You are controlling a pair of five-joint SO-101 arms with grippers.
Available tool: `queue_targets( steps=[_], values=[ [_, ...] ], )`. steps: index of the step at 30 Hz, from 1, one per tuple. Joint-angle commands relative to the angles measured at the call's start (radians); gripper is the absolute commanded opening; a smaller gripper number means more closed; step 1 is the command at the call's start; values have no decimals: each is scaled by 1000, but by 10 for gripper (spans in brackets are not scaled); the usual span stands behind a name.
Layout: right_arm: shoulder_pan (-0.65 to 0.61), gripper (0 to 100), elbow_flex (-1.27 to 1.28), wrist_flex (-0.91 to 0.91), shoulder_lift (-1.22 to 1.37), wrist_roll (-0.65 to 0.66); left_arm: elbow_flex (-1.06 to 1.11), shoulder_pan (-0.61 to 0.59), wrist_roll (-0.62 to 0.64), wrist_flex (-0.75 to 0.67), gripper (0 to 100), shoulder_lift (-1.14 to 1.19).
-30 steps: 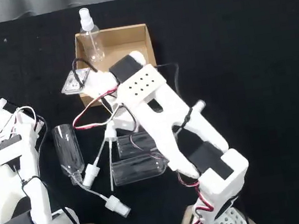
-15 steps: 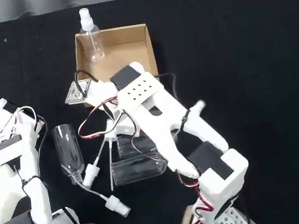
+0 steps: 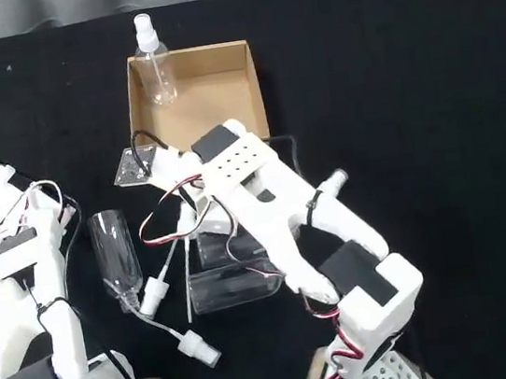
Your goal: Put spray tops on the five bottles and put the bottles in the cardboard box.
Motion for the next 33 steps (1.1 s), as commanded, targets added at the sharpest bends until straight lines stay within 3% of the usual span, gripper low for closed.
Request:
queue_targets(
  steps=[1, 22, 33],
  values=[
    [-14, 279, 21, -51, -59, 9, -4, -4, -21, -20, 30, -40],
    [48, 278, 4, -126, 97, 69, -4, -4, -25, -20, 30, -40],
    [78, 204, 1, -130, 96, 66, -4, -5, -25, -20, 30, -40]
  ],
)
